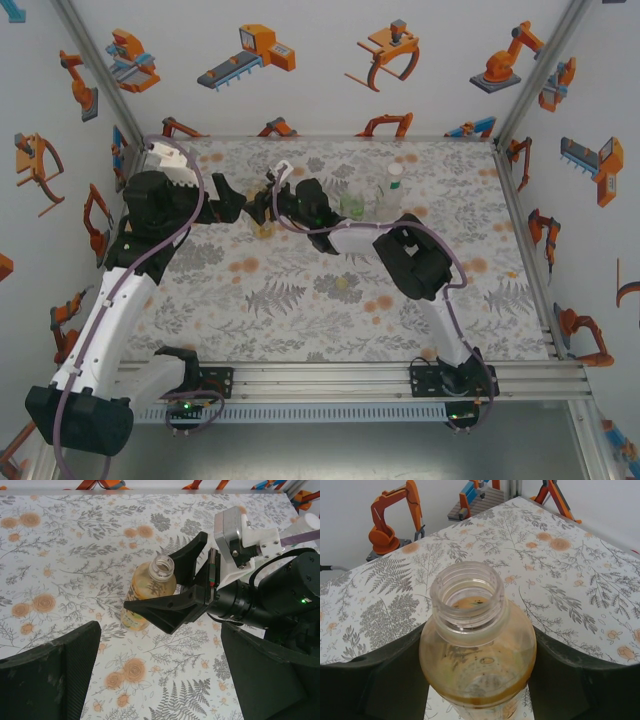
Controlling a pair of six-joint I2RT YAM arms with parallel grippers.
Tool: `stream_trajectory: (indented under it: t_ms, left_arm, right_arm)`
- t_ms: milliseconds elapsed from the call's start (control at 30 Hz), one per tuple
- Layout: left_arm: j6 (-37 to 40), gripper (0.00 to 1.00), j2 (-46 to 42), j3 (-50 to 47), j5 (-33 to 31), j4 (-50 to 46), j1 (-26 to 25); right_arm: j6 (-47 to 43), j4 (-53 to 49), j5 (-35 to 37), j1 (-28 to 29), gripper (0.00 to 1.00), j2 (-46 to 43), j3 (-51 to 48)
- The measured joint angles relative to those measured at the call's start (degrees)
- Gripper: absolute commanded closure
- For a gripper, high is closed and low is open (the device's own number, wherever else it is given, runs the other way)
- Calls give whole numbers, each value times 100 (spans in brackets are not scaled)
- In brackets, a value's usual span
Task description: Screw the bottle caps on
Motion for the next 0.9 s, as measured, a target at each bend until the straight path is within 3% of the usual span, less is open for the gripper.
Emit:
stream_trajectory:
  t_ms: [300, 600, 900]
  left_arm:
    - [22, 3, -2, -15, 151, 33, 0]
    - [92, 3, -31, -205, 413, 280, -9]
    - [92, 2, -11, -225, 1329, 820, -188]
  right_arm:
    - [-17, -68, 9, 4, 51, -485, -490]
    - [-68, -420, 70, 4, 53, -2055, -1550]
    - [-59, -1626, 175, 4, 55, -3558, -2146]
